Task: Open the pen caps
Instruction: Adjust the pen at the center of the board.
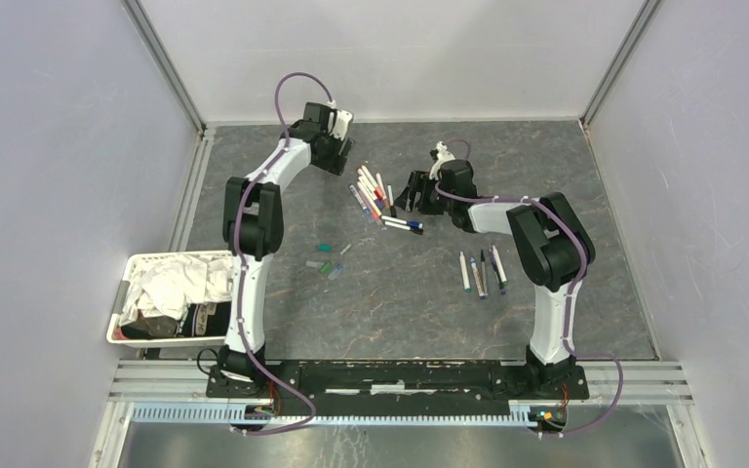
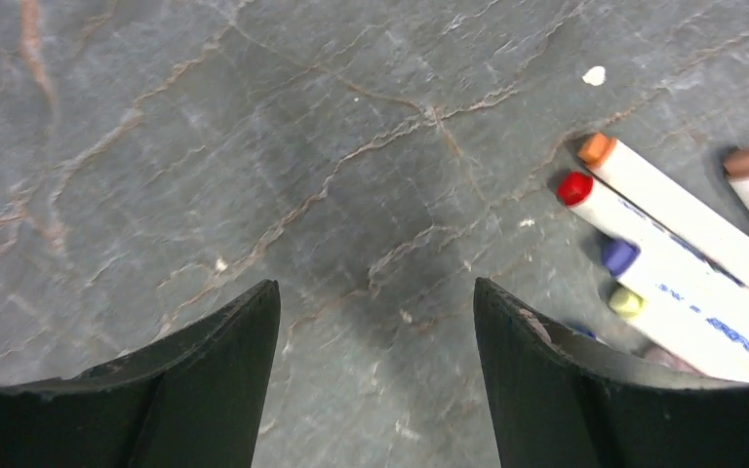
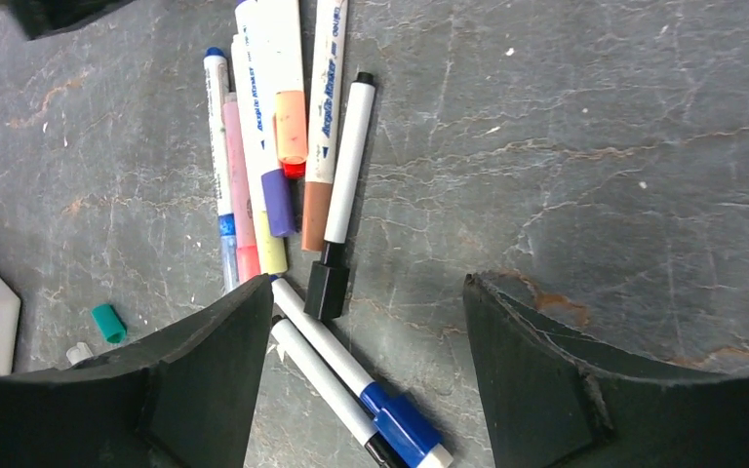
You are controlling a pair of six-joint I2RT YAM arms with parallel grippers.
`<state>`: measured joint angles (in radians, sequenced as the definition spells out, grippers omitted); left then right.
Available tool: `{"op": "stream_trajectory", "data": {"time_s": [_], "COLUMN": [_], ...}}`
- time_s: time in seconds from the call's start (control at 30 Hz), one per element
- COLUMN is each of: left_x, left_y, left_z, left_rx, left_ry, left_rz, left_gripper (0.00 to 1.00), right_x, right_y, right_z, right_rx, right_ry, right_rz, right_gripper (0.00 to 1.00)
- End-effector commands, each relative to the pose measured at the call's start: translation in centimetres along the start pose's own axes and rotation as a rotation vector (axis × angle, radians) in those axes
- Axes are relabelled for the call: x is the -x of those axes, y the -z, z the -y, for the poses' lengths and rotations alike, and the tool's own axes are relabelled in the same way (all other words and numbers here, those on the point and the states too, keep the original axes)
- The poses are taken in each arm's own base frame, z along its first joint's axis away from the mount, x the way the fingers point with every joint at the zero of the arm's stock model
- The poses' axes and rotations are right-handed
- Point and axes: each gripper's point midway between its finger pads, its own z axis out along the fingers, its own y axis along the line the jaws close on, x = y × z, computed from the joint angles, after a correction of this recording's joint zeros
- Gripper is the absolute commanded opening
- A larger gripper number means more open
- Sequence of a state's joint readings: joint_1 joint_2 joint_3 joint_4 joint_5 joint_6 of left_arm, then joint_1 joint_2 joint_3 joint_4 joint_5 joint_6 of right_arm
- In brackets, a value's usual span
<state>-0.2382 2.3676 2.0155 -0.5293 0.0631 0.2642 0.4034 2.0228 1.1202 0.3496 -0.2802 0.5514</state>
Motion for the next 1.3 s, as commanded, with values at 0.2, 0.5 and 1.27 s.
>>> {"op": "stream_trajectory", "data": {"time_s": [0.2, 0.5, 1.27], "left_x": [0.7, -0.2, 1.2], "left_y": [-3.6, -4.4, 8.0], "left_z": [3.6, 10.3, 2.2], "left_rx": [0.007, -0.166, -0.139], "left_ry": [0.008, -0.103, -0.018], "left_rz": [-0.016, -0.03, 0.058], "left_gripper": [0.8, 0.81, 0.82], "right_x": [-4.3, -6.0, 1.2], "right_y": [1.6, 3.3, 4.3], "right_z": [-1.2, -1.1, 0.3], "right_rx": [0.024, 0.002, -0.149], "right_ry": [0.053, 0.07, 0.106], "right_rz": [-0.066, -0.073, 0.04], "right_gripper": [0.75, 0.74, 0.74]}}
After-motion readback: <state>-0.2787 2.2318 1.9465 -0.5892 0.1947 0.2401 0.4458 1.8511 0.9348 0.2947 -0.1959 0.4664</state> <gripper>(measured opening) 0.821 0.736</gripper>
